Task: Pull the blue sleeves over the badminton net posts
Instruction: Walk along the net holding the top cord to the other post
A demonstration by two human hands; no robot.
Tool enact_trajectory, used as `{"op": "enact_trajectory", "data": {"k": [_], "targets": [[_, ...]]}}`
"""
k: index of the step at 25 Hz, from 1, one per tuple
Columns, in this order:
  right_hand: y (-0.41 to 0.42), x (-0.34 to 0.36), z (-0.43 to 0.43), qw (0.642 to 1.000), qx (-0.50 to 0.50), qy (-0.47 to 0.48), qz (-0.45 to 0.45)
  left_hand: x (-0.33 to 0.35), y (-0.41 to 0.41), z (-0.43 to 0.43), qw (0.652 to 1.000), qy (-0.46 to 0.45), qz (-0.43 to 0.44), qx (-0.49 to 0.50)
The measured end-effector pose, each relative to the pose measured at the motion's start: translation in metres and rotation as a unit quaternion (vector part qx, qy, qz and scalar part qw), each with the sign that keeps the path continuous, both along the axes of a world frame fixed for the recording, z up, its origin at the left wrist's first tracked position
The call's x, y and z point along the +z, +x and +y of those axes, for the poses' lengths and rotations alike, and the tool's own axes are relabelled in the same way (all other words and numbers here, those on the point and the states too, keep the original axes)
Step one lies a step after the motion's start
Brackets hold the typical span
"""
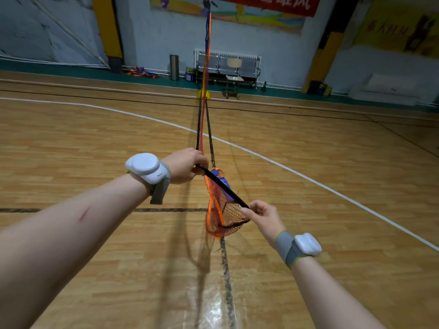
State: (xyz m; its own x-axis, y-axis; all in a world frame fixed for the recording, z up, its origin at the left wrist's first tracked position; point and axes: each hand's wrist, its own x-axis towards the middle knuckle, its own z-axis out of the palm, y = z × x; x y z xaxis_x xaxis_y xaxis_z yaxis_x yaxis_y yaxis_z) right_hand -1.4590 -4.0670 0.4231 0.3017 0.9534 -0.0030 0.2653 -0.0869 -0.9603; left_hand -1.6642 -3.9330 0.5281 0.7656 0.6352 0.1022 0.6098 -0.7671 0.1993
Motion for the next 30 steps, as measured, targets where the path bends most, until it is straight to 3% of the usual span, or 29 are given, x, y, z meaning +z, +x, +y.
{"op": "enact_trajectory", "data": {"k": [10, 19, 25, 30], "targets": [[-0.054, 0.067, -0.034, 0.992, 0.026, 0.118, 0.034, -0.011, -0.002, -0.008, 0.999, -0.018, -0.049, -0.012], [-0.066, 0.066, -0.039, 0.993, 0.02, 0.112, 0.009, -0.004, -0.002, -0.048, 0.991, -0.012, -0.041, -0.129], [-0.072, 0.046, -0.036, 0.996, 0.002, 0.087, 0.021, -0.005, -0.015, -0.056, 0.992, -0.024, 0.005, -0.124], [-0.073, 0.023, -0.036, 0.997, -0.041, 0.055, 0.039, -0.005, -0.028, -0.058, 0.993, -0.012, -0.048, -0.11]]}}
